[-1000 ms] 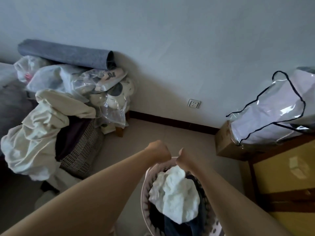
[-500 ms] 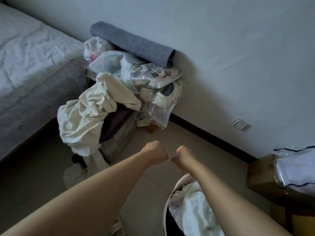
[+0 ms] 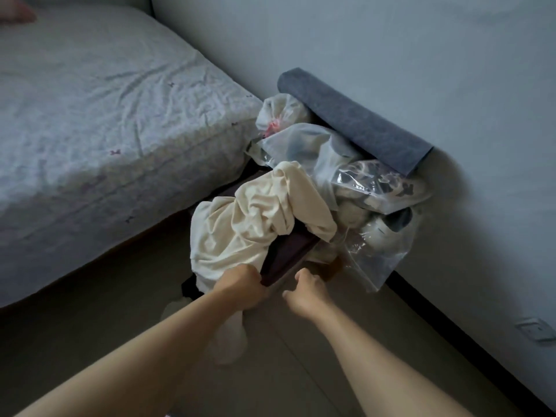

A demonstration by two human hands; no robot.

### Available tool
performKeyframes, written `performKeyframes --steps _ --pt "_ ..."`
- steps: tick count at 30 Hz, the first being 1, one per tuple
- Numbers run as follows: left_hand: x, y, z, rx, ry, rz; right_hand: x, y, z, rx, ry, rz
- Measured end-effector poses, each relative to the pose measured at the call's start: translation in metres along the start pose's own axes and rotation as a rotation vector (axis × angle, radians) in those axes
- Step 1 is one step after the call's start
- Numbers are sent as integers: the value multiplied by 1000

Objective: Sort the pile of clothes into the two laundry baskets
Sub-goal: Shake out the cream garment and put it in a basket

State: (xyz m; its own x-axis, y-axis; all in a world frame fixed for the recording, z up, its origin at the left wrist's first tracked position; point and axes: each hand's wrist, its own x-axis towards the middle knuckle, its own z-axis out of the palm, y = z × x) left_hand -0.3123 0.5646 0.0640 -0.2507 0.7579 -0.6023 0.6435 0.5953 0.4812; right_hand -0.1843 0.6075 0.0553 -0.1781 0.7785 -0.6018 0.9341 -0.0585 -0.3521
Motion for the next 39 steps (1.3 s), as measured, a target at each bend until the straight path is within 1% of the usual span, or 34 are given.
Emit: performKeyframes --steps 2,9,11,15,19,21,24,26,29,31,33,35,37,39 --pt "14 -21 -9 -64 -9 -36 13 -18 8 -14 -26 -34" --pt "67 -63 -9 -108 10 -98 78 -51 33 -105 -69 -126" --pt "83 -71 -3 -76 22 -97 100 -56 41 -141 -80 -158" --pt "118 -87 14 74 32 -93 144 -65 71 -220 -128 -264" --pt "143 -96 23 121 32 -121 171 -72 91 -344 -123 -388" --pt "158 -99 26 132 24 -145 185 -71 99 -398 -118 -397" --pt "177 -102 31 120 -30 -147 206 -71 110 -510 -78 -388" --pt "184 -104 33 71 -3 -171 214 -74 115 -431 -27 -375" --pt "183 -101 30 -14 102 -243 216 -78 108 -314 62 -387" --pt "180 -98 25 -40 141 -259 211 -84 97 -358 104 -457" --pt "177 -94 15 -34 156 -245 205 -90 78 -334 157 -468" --pt "172 -88 0 -8 172 -233 198 -99 51 -231 207 -479" --pt "166 -79 -19 -9 201 -243 188 -111 23 -68 257 -518" --pt "160 -68 -37 -34 233 -256 177 -123 -3 98 256 -530"
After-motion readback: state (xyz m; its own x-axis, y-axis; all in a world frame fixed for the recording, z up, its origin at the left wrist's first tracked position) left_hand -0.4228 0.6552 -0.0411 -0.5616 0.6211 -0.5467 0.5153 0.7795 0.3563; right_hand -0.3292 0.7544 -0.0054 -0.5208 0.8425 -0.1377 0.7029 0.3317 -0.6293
